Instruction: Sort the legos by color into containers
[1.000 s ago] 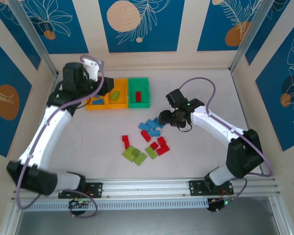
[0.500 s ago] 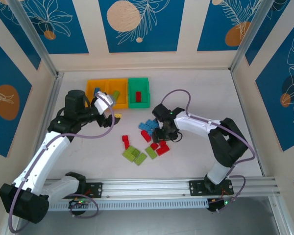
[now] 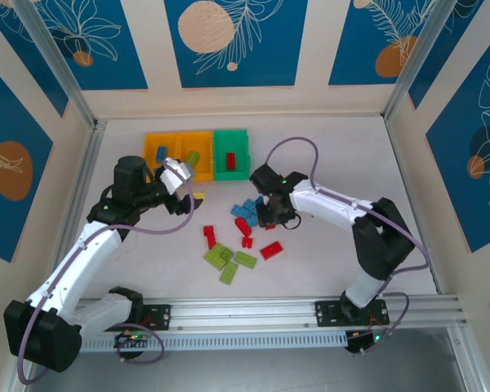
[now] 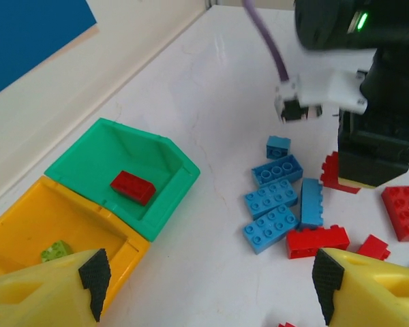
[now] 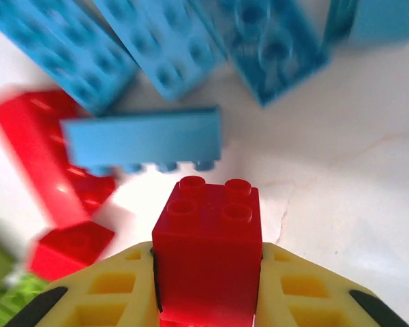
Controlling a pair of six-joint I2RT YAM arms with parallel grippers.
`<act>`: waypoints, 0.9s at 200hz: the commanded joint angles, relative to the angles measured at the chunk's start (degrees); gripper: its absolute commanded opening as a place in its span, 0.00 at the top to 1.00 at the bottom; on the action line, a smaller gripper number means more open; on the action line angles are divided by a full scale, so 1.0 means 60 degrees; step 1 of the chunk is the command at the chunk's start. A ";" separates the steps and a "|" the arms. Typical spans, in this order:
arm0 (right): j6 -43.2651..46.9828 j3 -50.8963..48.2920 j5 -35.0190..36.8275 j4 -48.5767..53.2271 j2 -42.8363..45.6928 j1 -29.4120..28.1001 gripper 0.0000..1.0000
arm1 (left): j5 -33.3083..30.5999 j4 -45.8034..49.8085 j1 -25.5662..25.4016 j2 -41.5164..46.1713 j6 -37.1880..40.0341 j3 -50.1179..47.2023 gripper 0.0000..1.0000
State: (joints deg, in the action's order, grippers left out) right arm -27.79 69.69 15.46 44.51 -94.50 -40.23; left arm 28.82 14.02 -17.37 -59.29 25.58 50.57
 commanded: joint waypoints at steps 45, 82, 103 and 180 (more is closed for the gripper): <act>0.0486 0.4256 0.0323 -0.2647 -0.1882 0.0793 0.73 | -0.1365 -0.0146 0.0016 -0.0437 -0.4560 0.1153 0.00; 0.1148 0.7984 0.0347 -0.1661 -0.4977 0.1107 0.74 | -0.3144 0.1641 0.0011 -0.0837 -0.6725 0.1932 0.00; 0.1364 0.9663 0.0462 -0.0965 -0.6274 0.1167 0.72 | -0.3622 0.2590 0.0008 -0.1048 -0.8239 0.2131 0.07; 0.1595 1.2355 -0.0296 0.1128 -0.6991 0.1278 0.44 | -0.3531 0.4314 -0.1336 -0.1550 -0.9794 0.1654 0.18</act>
State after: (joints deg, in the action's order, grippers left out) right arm -18.09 143.28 16.36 46.92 -142.21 -32.97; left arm 8.56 34.63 -22.24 -67.70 -29.82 61.23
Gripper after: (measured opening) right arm 0.570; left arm 0.825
